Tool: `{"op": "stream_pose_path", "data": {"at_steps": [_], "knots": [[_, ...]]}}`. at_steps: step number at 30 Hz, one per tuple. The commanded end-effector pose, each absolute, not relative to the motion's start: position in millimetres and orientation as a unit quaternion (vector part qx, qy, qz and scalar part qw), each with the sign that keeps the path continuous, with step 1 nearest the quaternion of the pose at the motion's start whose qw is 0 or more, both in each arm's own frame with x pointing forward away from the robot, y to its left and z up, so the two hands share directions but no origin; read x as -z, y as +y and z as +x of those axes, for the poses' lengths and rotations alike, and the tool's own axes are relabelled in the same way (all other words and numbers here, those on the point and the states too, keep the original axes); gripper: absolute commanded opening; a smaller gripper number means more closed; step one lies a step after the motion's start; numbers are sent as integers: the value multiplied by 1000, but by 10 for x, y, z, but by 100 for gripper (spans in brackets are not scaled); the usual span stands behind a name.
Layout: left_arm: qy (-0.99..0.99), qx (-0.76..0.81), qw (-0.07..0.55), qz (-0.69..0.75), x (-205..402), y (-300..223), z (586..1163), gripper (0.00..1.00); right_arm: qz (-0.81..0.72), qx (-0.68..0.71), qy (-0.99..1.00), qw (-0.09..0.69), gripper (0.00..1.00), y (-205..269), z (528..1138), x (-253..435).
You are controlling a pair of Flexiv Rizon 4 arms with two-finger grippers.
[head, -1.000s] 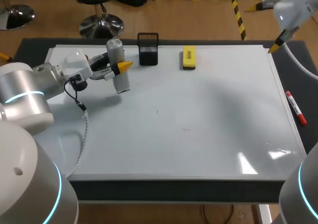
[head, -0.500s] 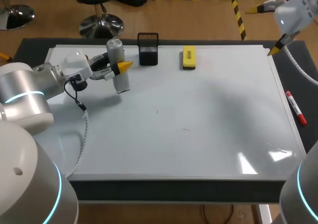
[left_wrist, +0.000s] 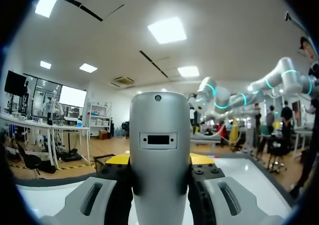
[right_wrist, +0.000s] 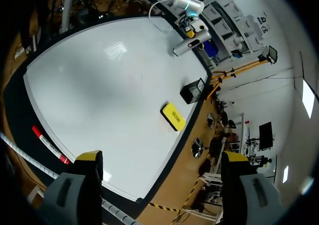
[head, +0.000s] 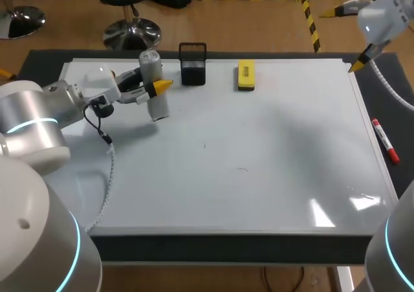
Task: Pick up the inspection probe, press it on each red-marked spot on the whiteboard one by one, put down the probe, pick up the eraser, and wipe off all the red marks.
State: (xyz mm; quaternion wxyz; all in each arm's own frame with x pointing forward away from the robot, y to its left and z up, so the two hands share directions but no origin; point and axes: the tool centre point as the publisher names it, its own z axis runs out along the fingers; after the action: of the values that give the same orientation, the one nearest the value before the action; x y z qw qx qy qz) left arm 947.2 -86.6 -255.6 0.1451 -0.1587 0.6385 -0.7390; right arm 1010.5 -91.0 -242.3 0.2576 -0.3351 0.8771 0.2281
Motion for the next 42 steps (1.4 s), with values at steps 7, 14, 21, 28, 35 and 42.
{"op": "stream_pose_path", "data": {"at_steps": [7, 14, 21, 28, 35, 42], "knots": [[656, 740, 112, -94, 2222, -1073, 9966, 0, -336, -227, 877, 256, 100, -912, 10110, 2418], [660, 744, 95, -41, 1907, -1226, 10223, 0, -336, -227, 877, 256, 100, -912, 10110, 2418], [664, 744, 75, 3, 1724, -1380, 10452, 0, -336, -227, 877, 256, 100, -912, 10110, 2418], [657, 752, 51, 31, 1659, -1553, 10648, 0, -336, -227, 877, 256, 100, -912, 10110, 2418], [654, 753, 34, 59, 1714, -1703, 10790, 0, -336, -227, 877, 256, 100, -912, 10110, 2418], [652, 755, 22, 67, 1815, -1749, 10900, 0, -336, -227, 877, 256, 100, -912, 10110, 2418]]}}
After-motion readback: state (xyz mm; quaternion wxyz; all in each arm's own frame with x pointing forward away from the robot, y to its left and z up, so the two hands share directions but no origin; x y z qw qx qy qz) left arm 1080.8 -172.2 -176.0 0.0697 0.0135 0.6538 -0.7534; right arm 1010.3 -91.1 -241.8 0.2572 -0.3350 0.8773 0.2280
